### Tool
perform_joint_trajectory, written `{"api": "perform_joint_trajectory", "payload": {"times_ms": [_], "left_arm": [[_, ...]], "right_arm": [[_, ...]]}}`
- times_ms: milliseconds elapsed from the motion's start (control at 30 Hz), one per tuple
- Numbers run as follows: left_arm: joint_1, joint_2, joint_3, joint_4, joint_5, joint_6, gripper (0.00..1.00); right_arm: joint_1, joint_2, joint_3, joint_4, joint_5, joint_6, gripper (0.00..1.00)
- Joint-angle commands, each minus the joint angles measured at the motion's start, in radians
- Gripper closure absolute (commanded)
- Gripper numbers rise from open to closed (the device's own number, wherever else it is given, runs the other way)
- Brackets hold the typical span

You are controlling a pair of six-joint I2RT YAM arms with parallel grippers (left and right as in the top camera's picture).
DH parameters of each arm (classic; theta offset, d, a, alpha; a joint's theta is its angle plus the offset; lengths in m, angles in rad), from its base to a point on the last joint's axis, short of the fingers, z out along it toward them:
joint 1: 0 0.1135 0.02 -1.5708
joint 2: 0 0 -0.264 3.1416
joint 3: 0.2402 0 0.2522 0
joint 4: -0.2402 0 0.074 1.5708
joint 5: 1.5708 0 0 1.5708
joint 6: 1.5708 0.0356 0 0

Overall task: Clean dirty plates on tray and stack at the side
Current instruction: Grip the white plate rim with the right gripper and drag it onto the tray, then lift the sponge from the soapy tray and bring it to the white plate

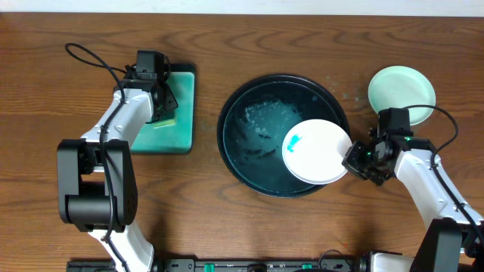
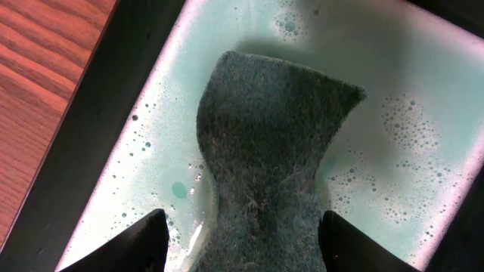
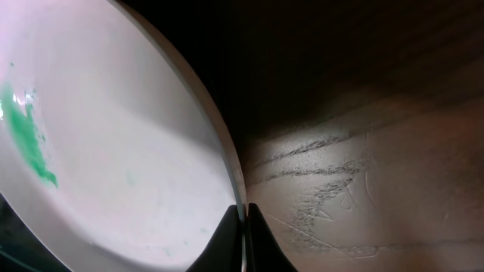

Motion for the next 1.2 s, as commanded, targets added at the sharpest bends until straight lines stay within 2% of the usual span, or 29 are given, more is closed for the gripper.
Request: {"api": "perform_joint_trajectory", "payload": {"times_ms": [0,200,400,500,633,833,1000,1100,1167], "left_arm": [[0.001,-0.005,-0.003,-0.003,-0.005,-0.001,0.35],[0.001,-0.005,-0.003,-0.003,-0.005,-0.002,0.35],[0.001,-0.005,-0.003,-0.003,-0.005,-0.001,0.22],[0.001,-0.005,-0.003,-0.003,-0.005,-0.001,0.21],[0.001,-0.005,-0.003,0.006,-0.005,-0.001,0.2],[0.002,-0.005,-0.003,0.04,-0.006,0.0,0.2],[0.007,0.004,-0.003,0.055,-0.006,0.003,0.21],[0.014,0.035,-0.003,0.078,-0.006,0.003,0.28],[0.023,0.062,-0.003,0.093,-0.006,0.002,0.28]], "right_arm": [[0.006,0.003,0.002,-0.002,0.003,0.007,0.99],[0.014,0.003,0.071,0.035,-0.07,-0.027,0.99],[0.084,0.014,0.087,0.283,-0.105,-0.029,0.99],[0.135,0.058,0.087,0.385,-0.105,-0.028,0.99],[0.18,0.155,0.087,0.448,-0.106,0.002,0.99],[0.211,0.343,0.087,0.546,-0.137,-0.027,0.98],[0.216,0.376,0.087,0.551,-0.138,-0.045,0.99],[0.216,0.375,0.087,0.55,-0.138,-0.077,0.98],[0.216,0.376,0.087,0.544,-0.138,-0.081,0.99]]}}
